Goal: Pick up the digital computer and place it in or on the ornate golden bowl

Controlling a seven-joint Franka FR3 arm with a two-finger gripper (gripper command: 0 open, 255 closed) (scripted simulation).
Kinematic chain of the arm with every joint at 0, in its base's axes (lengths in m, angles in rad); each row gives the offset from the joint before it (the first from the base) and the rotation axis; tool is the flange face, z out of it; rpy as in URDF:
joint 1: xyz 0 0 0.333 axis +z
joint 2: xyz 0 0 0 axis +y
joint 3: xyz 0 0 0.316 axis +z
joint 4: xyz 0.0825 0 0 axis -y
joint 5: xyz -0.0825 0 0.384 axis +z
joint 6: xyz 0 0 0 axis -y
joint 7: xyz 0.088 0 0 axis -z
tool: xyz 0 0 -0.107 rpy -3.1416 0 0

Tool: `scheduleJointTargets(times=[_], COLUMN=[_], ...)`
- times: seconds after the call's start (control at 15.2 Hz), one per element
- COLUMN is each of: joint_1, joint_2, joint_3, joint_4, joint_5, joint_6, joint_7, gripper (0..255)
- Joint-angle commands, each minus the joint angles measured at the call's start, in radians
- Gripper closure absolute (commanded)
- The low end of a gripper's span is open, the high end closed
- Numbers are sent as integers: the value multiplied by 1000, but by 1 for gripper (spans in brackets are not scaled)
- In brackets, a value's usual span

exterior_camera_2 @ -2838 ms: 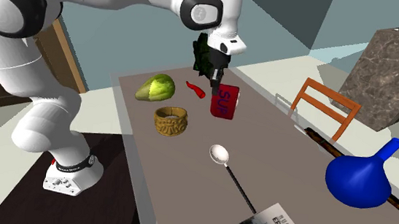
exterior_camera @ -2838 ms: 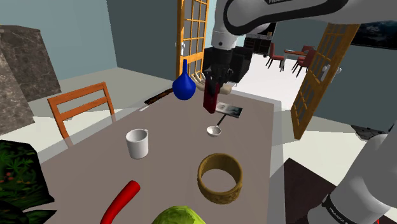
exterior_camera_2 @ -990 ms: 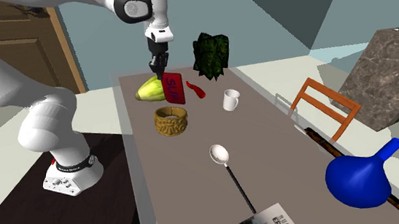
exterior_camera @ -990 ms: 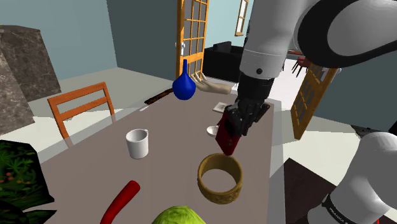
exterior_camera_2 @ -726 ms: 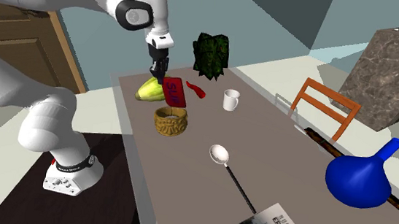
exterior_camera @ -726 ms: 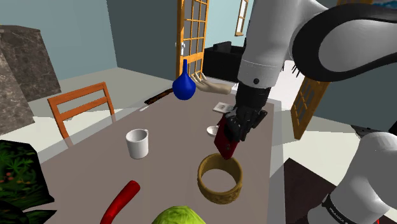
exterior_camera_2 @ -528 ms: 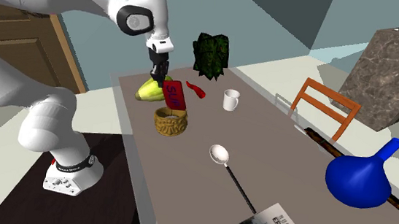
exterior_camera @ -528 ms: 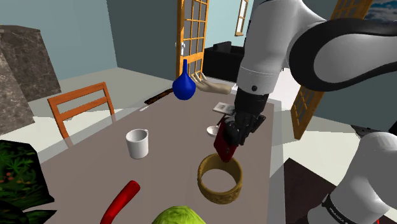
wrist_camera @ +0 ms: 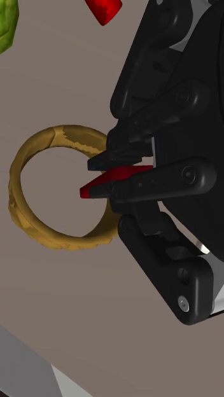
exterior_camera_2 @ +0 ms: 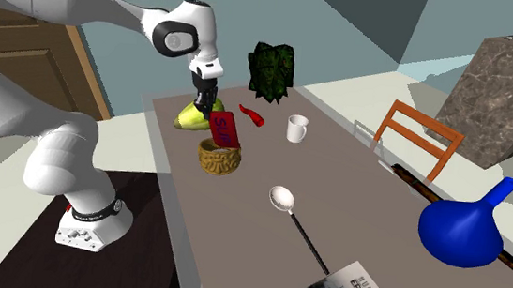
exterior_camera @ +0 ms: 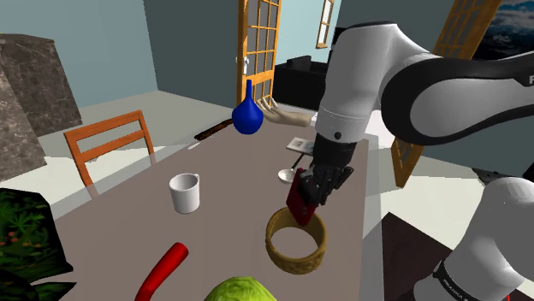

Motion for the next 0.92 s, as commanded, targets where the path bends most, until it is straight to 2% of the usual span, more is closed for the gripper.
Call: scheduleJointTargets(times=[0.0, 0.2, 0.26, 0.59, 0.86], joint_1=[0, 0, 0, 0, -4], joint_2=[1, 1, 1, 1, -28], joint_3=[0, 0, 0, 0, -21], joint_4=[-1, -1, -1, -1, 105], joint_5=[0, 0, 0, 0, -11], joint_6=[3, 3, 2, 2, -132], joint_7=[0, 0, 0, 0, 0], gripper=[255, 255, 0, 0, 0])
